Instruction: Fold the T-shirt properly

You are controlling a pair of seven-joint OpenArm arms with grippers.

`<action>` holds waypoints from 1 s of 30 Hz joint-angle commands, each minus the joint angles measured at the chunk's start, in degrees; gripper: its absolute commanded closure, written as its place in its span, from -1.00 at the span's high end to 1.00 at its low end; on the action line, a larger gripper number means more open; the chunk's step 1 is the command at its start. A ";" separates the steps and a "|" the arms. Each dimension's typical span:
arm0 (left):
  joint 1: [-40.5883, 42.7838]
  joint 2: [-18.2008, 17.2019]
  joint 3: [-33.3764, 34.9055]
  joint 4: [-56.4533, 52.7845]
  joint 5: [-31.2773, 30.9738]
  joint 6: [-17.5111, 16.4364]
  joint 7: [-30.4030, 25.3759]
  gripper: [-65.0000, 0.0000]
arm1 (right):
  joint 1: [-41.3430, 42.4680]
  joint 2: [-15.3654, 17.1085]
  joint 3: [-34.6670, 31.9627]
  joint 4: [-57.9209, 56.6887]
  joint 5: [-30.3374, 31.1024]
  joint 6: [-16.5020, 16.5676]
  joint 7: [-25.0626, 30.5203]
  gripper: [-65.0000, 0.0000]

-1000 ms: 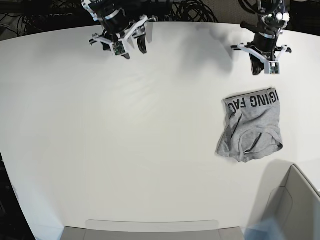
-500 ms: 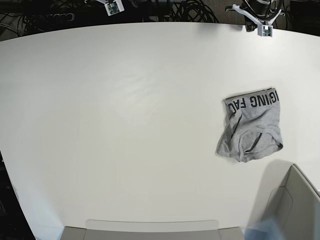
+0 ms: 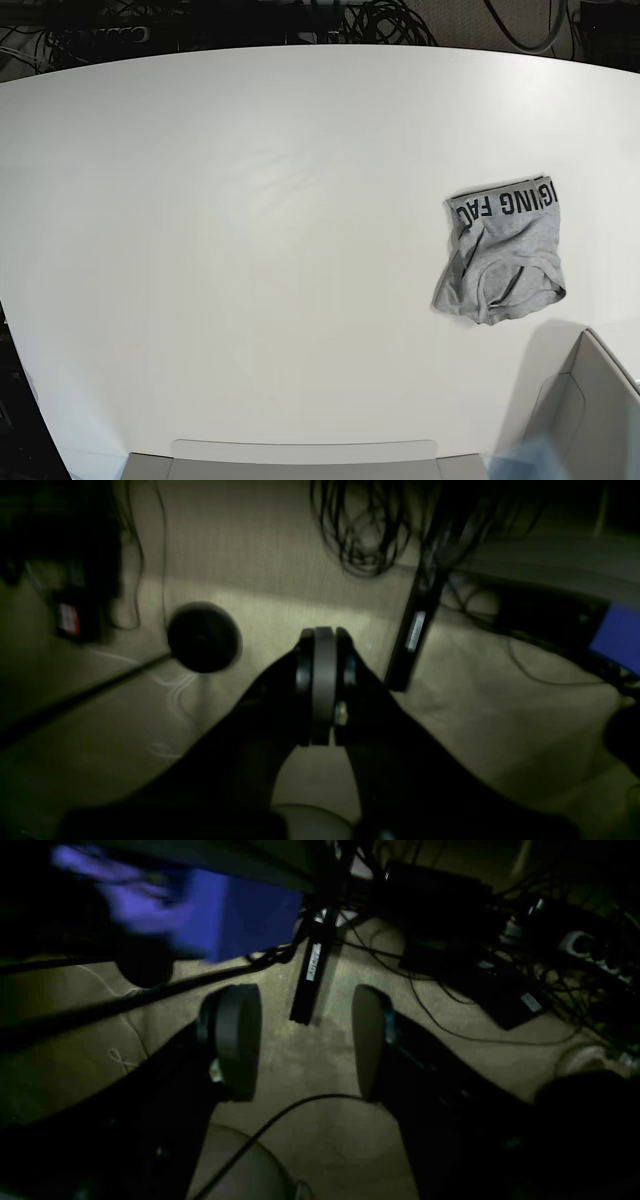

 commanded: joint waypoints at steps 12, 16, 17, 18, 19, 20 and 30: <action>-22.91 -1.39 12.81 -47.96 -0.03 -0.01 -17.94 -1.00 | 15.62 1.47 5.50 -24.01 -0.48 0.28 1.13 -0.09; -33.11 -0.95 17.12 -68.80 -0.12 -0.01 -28.32 -1.00 | 22.65 3.31 5.50 -36.58 -0.48 0.28 3.33 -0.09; -35.31 -0.24 18.00 -73.28 -0.12 -0.01 -30.52 -1.00 | 24.23 3.93 5.58 -40.10 -0.48 0.28 5.44 -0.09; -37.77 0.55 18.79 -76.66 -0.12 -0.10 -32.80 -1.00 | 26.08 4.89 5.58 -44.67 -0.30 0.28 8.16 -0.09; -39.79 1.07 19.50 -76.66 -0.12 -0.10 -34.30 -1.00 | 28.28 5.51 5.58 -49.51 -0.04 0.28 10.71 -0.09; -41.81 1.60 20.37 -76.66 -0.12 -0.10 -35.44 -1.00 | 31.09 6.04 5.58 -55.48 -0.04 0.28 13.26 -0.09; -48.14 3.01 22.05 -76.66 -0.38 0.16 -25.50 -1.00 | 51.49 11.75 5.15 -87.26 -0.56 -15.11 28.91 -0.09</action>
